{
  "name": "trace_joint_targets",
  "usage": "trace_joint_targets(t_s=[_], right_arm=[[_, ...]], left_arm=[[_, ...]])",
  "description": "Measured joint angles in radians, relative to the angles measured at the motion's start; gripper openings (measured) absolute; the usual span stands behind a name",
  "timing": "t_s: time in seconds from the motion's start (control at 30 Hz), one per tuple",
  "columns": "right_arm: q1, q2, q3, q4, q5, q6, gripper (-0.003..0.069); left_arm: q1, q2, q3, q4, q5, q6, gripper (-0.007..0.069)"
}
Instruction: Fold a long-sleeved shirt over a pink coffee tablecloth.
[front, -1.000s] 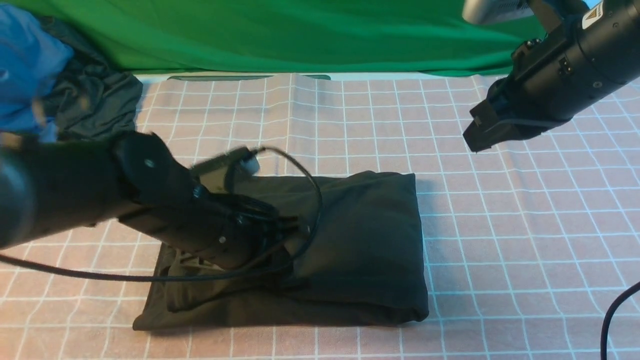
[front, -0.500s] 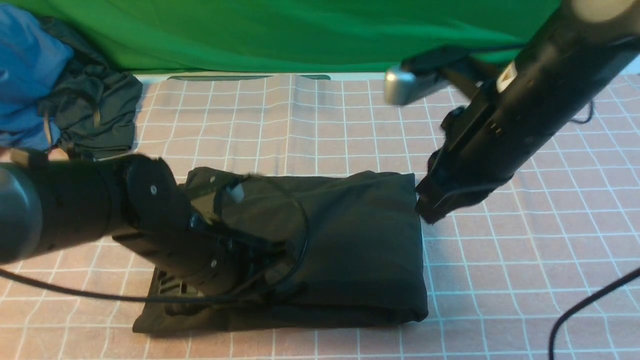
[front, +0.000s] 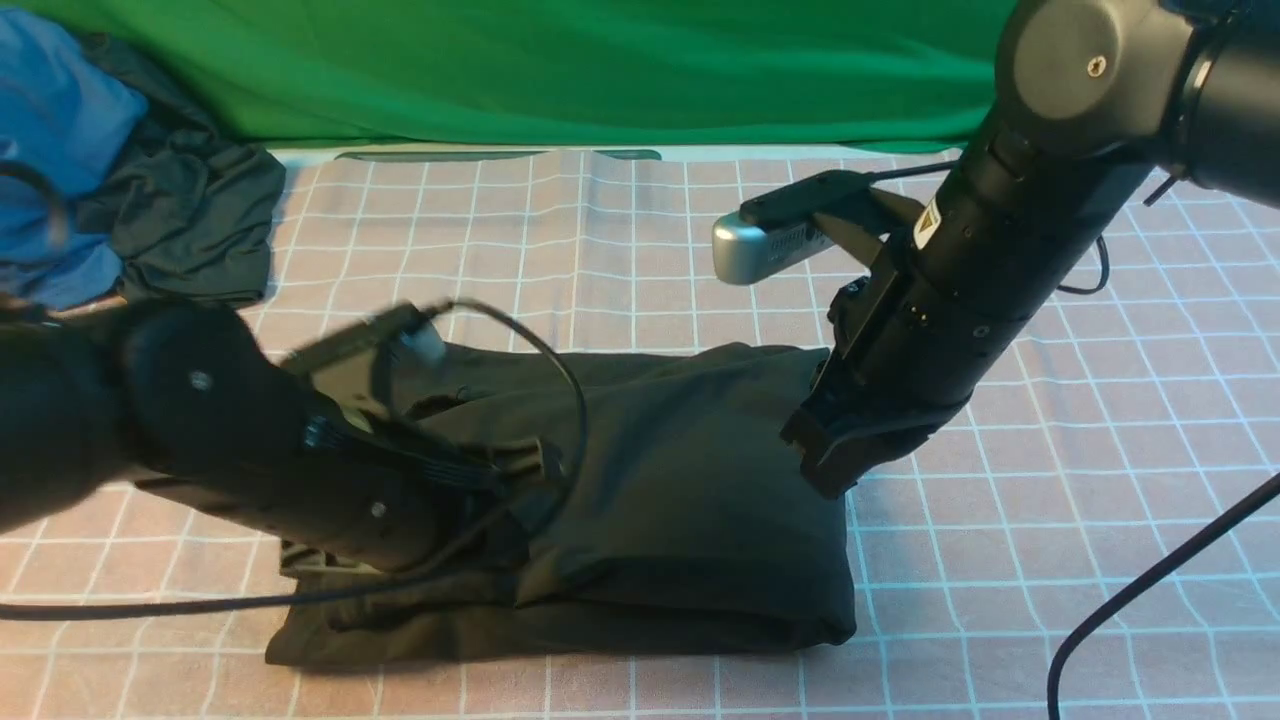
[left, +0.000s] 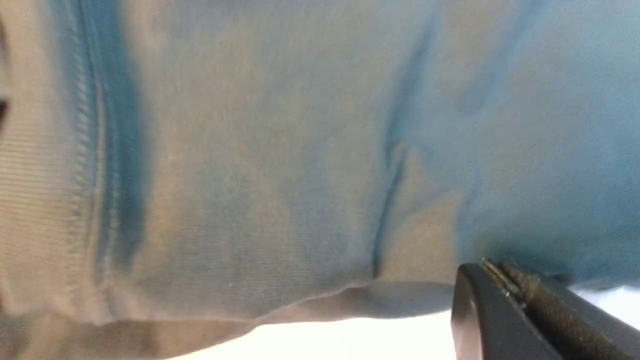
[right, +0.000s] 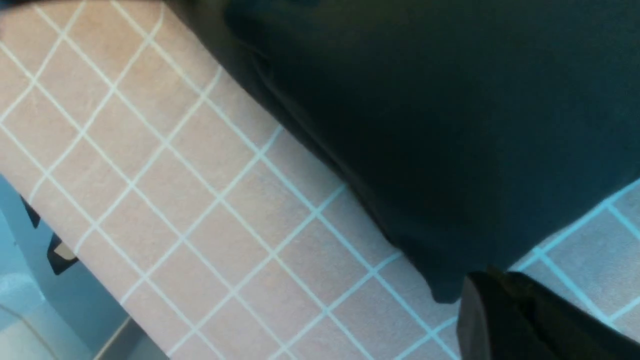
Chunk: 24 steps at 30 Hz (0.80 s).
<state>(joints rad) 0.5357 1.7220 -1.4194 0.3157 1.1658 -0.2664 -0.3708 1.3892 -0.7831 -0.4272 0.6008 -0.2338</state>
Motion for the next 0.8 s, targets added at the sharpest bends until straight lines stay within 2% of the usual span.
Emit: trace_joint_targets(t_s=[0.27,0.5,0.8], right_arm=[[0.052,0.068,0.0,-0.046,-0.004,0.025,0.0039],[0.058,0.189,0.0,-0.12,0.005,0.088,0.0038],[0.059,0.228,0.0,-0.125,0.002,0.102,0.0038]], left_arm=[[0.09,0.104,0.0,0.066,0.02,-0.033,0.0014],[0.093,0.175,-0.001,0.151,0.054,-0.061,0.0014],[0.093,0.175,-0.002,0.232,0.085,-0.124,0.0014]])
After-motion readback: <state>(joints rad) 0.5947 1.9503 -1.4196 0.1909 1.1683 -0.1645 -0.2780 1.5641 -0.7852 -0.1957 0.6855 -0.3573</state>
